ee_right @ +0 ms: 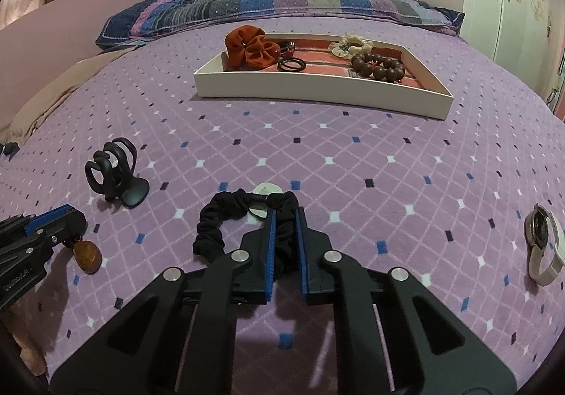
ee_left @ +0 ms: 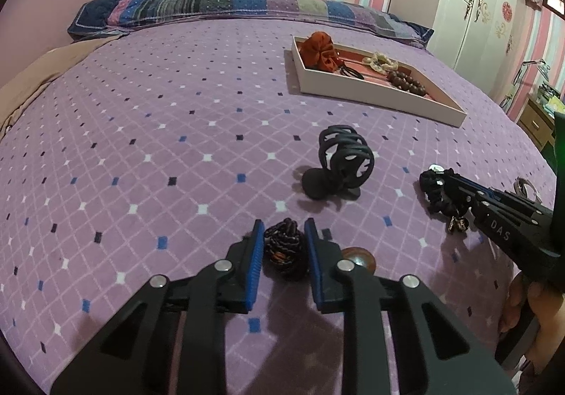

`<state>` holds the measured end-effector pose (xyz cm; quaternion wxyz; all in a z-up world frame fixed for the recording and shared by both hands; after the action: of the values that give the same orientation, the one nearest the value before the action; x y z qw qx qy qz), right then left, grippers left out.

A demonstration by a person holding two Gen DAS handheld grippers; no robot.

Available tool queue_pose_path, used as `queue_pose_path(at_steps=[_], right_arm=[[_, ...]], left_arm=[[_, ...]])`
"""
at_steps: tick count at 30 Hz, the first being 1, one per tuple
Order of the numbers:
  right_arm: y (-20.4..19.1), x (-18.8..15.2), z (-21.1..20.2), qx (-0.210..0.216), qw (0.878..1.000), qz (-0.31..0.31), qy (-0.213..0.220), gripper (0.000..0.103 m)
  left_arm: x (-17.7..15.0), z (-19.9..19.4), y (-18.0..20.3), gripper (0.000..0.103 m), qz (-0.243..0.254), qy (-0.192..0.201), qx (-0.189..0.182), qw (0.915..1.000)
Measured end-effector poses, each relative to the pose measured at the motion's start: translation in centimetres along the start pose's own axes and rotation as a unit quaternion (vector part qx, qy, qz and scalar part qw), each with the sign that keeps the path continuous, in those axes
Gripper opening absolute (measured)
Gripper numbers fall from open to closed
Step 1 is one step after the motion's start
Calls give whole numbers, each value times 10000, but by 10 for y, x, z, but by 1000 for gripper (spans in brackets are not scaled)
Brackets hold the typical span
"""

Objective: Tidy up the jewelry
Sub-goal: 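Carry the knotted hair tie and black scrunchie into the tray and open both tools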

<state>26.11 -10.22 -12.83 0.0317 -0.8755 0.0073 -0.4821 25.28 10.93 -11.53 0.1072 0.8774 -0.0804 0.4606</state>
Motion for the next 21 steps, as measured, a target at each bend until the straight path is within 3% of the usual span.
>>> queue_pose_path(at_steps=[12,21], right_arm=[[25,36,-19,24,9994,9,340,11],[61,97,-21,-34,9974,-69,716,10]], left_arm=[[47,-27,18,23,137,382,192,9990],[127,-22,51,23,188,810,165,9964]])
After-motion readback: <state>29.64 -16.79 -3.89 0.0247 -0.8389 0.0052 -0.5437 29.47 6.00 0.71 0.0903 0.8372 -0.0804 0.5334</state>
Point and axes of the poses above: each gripper's, at about its wrist camera, not at the fingertips, and z roughly the way its jaws point, y to its right, x to its top, the point moved 5 cm from there along z, roughly the way its jaws point, and after that the axes turned 11 degrees about y, right-handed, at the moved point
